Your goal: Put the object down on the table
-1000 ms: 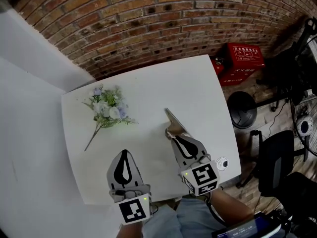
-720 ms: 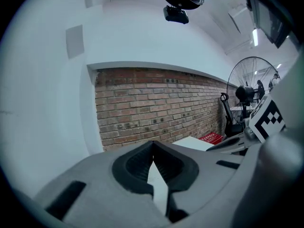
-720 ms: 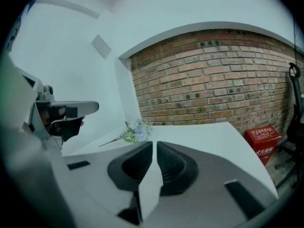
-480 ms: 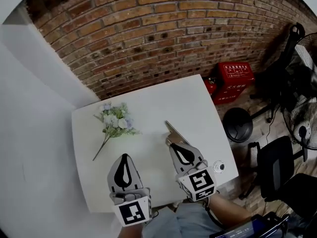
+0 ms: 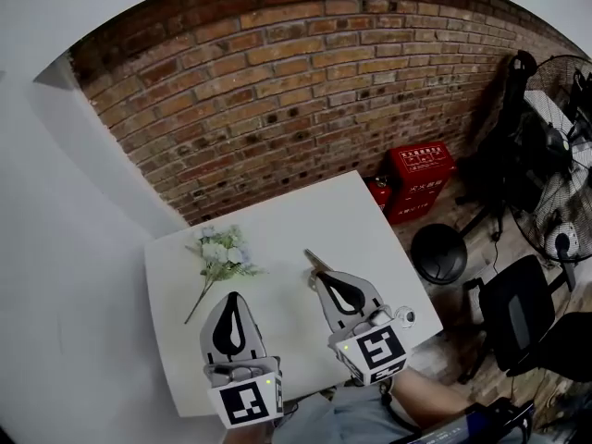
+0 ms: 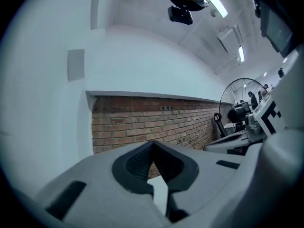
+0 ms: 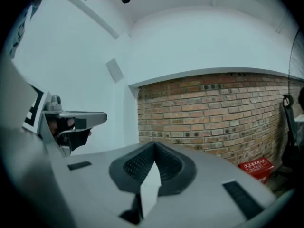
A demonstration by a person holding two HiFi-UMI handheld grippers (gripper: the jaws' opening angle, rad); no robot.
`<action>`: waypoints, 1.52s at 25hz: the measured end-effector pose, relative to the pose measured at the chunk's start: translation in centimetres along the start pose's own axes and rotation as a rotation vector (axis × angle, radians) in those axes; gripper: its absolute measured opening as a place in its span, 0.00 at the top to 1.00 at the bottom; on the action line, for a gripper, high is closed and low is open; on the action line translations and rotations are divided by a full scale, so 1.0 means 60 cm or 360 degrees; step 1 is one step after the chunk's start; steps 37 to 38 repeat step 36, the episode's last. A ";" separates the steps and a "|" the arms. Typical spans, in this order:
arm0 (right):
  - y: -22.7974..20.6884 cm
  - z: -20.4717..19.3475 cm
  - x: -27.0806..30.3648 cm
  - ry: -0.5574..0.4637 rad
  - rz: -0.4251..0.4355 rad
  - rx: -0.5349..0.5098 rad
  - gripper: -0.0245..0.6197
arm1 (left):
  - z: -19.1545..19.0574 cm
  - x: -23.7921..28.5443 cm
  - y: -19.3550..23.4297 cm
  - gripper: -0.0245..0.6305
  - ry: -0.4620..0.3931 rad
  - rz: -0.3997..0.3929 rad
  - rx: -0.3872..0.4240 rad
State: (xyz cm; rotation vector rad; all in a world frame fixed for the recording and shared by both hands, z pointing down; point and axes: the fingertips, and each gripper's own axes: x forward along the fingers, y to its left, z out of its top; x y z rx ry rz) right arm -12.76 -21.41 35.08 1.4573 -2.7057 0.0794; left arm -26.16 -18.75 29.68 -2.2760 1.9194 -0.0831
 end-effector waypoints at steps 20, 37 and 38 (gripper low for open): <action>0.008 0.044 -0.026 -0.0054 -0.0044 -0.0068 0.95 | 0.028 -0.008 -0.021 0.95 -0.0082 -0.0058 -0.0032; -0.001 0.025 0.001 -0.0010 -0.0069 -0.0071 0.95 | 0.000 0.020 -0.015 0.95 -0.0019 -0.0080 -0.0072; -0.001 0.025 0.001 -0.0010 -0.0069 -0.0071 0.95 | 0.000 0.020 -0.015 0.95 -0.0019 -0.0080 -0.0072</action>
